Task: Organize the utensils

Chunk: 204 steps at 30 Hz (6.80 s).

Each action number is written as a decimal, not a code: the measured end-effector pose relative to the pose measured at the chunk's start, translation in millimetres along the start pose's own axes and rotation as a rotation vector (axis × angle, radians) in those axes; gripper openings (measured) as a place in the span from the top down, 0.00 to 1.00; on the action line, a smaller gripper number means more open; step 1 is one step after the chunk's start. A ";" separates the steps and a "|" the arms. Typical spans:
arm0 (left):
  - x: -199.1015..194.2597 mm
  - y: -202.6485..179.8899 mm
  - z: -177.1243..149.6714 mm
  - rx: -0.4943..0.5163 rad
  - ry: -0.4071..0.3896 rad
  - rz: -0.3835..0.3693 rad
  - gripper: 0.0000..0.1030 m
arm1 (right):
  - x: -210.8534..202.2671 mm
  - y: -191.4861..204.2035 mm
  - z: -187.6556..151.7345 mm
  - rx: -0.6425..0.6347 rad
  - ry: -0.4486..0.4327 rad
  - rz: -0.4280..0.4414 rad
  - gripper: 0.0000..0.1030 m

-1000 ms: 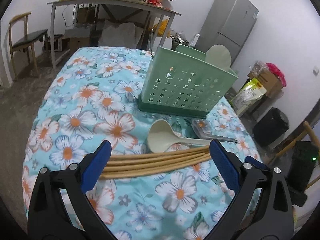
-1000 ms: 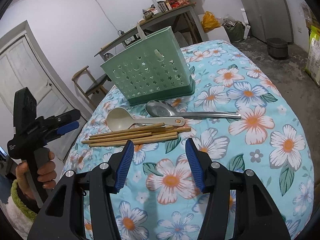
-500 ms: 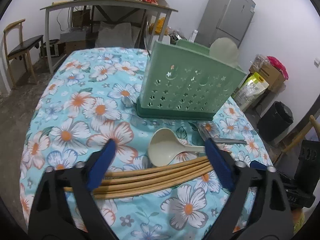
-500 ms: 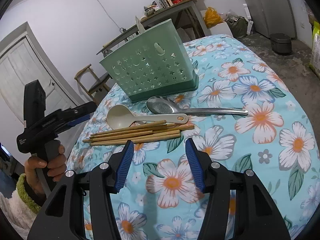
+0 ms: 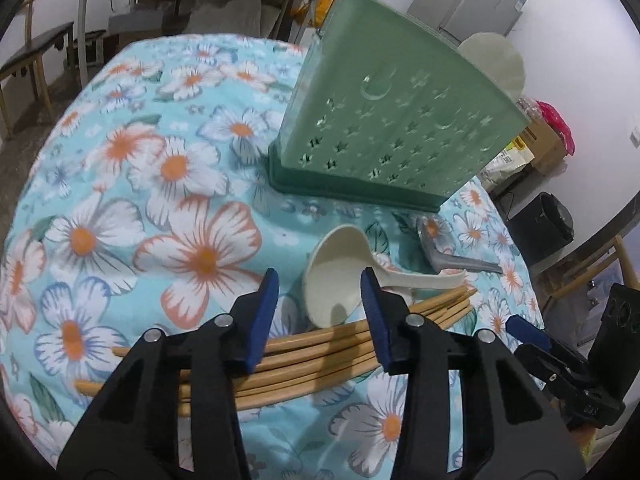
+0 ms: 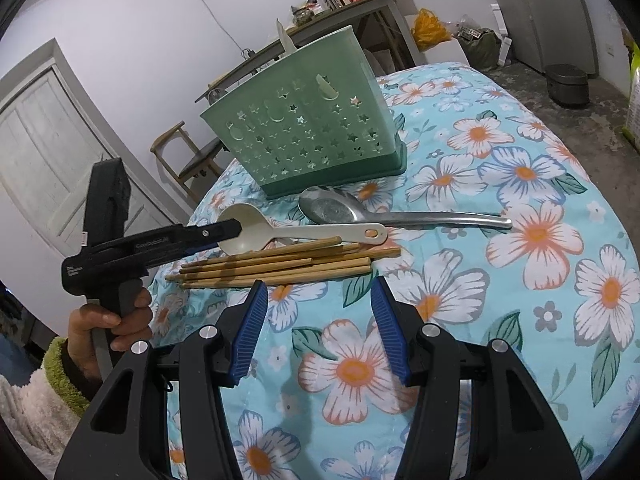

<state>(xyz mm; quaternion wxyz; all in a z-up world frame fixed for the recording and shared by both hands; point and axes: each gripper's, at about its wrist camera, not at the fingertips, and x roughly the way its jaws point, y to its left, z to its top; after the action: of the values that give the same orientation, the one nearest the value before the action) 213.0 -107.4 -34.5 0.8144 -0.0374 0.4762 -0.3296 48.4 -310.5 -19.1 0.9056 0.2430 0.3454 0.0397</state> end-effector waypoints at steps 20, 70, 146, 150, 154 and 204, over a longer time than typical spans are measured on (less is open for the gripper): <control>-32.1 0.5 2.4 -0.038 -0.133 -0.084 0.97 | -11.1 11.2 -0.9 -0.032 -0.020 -0.059 0.49; -173.7 90.8 -33.7 -0.195 -0.468 0.065 0.97 | 79.4 73.7 49.4 -0.515 -0.038 -0.472 0.95; -102.2 -9.8 -17.6 0.076 -0.320 0.137 0.26 | -132.1 61.9 170.5 -0.269 -0.646 -0.001 0.97; -99.8 -6.8 -29.9 0.055 -0.299 0.116 0.26 | -118.8 68.2 193.3 -0.253 -0.647 0.131 0.97; -96.7 -3.6 -38.1 0.047 -0.287 0.096 0.26 | -93.2 68.8 210.3 -0.240 -0.615 0.189 0.97; -55.2 -7.2 -87.6 -0.124 -0.036 0.167 0.23 | 0.5 38.3 -7.1 -0.187 0.094 -0.211 0.27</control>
<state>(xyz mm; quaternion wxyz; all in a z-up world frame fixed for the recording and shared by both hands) 121.1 -59.3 -38.0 0.8436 -0.0539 0.4823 -0.2297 47.9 -273.8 -6.1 0.9063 0.1176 0.4058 -0.0126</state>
